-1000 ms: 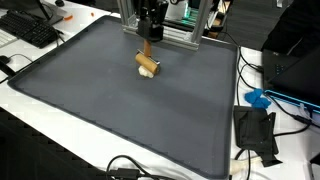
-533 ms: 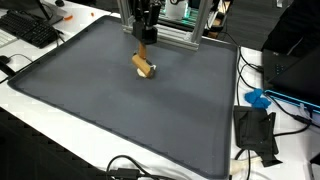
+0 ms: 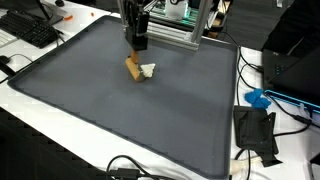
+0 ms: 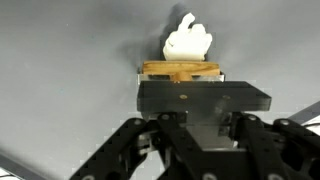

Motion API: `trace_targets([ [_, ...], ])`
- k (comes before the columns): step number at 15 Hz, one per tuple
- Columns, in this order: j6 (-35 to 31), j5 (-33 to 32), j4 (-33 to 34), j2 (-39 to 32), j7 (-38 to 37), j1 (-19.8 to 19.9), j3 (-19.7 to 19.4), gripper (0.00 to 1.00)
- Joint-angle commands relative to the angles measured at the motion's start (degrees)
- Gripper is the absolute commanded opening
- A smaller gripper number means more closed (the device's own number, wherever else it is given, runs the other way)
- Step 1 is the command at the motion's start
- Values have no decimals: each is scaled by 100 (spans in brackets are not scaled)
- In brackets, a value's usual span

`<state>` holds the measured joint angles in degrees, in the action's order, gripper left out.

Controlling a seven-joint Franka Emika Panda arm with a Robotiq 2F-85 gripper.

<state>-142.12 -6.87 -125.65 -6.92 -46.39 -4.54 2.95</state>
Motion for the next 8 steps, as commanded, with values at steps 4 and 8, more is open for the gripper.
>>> trace_targets([
  [4,472,940,-2,-9,681,-42,70,23],
  [8,547,931,-143,32,850,-94,53,23],
])
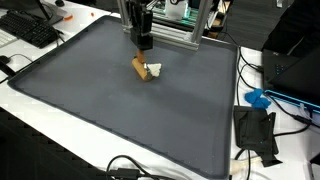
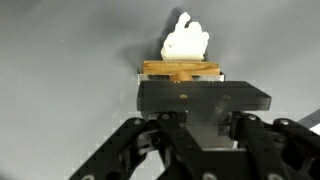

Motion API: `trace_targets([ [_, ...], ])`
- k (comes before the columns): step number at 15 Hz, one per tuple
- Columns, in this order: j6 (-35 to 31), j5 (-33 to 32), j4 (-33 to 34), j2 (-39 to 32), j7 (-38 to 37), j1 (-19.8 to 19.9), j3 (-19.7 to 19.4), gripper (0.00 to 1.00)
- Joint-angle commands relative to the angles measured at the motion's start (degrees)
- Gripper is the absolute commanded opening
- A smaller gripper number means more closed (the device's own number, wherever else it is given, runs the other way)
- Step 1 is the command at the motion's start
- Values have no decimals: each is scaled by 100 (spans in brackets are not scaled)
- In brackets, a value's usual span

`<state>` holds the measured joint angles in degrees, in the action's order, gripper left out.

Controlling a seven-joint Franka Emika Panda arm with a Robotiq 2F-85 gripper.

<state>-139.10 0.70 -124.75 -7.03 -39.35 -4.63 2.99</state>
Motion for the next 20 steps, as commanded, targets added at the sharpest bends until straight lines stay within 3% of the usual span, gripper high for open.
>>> trace_targets([
  [1,215,166,-251,66,207,-100,60,23],
  [6,11,-333,-337,358,623,-251,119,23],
  [13,-40,-291,-491,697,1782,-298,288,23],
  [20,-478,-461,-878,664,2358,-298,343,23],
])
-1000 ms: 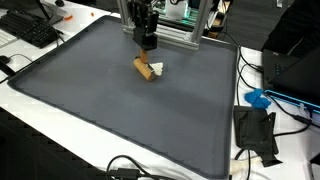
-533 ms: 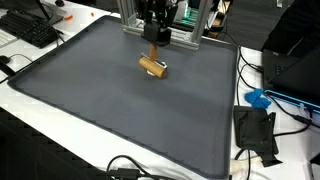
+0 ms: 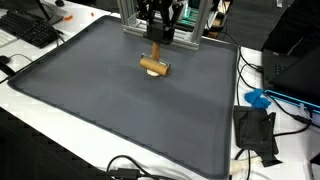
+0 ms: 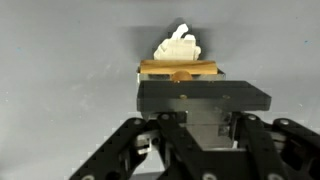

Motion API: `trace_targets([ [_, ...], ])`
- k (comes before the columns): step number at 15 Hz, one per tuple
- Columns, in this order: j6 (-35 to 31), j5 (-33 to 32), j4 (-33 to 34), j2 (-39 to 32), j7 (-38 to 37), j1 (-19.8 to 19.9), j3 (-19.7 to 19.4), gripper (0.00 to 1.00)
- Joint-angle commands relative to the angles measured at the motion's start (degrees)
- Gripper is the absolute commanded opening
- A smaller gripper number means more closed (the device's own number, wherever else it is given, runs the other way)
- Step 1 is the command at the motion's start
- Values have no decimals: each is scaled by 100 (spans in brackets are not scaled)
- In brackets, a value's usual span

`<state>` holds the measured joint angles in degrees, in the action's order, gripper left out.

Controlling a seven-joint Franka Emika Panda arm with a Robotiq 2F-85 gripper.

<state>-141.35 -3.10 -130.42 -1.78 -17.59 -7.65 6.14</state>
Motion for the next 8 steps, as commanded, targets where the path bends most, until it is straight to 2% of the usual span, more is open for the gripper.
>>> trace_targets([
  [1,-300,-71,-362,142,254,1,37,23],
  [8,195,216,-539,382,599,-14,96,23],
])
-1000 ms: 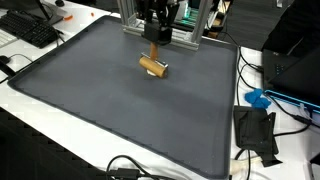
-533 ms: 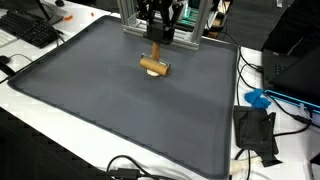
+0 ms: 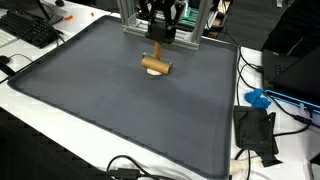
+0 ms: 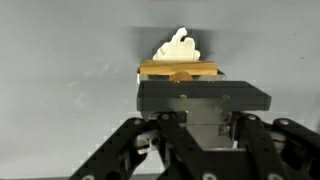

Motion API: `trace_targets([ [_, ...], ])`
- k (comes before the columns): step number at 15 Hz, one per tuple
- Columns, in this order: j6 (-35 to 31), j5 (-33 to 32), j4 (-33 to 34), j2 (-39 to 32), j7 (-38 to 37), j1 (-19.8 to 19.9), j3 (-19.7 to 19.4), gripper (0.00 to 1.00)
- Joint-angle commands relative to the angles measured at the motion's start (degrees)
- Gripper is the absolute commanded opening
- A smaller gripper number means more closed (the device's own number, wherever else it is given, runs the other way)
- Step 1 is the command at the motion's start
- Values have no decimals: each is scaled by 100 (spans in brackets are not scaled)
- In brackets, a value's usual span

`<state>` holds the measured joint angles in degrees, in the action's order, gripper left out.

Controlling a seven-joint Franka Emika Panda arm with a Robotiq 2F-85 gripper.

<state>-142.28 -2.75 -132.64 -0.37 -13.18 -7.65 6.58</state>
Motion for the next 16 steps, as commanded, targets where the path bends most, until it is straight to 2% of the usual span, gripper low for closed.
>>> trace_targets([
  [1,286,215,-362,269,181,-13,60,23],
  [5,32,294,-627,346,231,-14,88,23],
  [11,53,362,-876,459,295,-16,116,23],
  [16,-596,409,-870,454,519,-45,126,23],
])
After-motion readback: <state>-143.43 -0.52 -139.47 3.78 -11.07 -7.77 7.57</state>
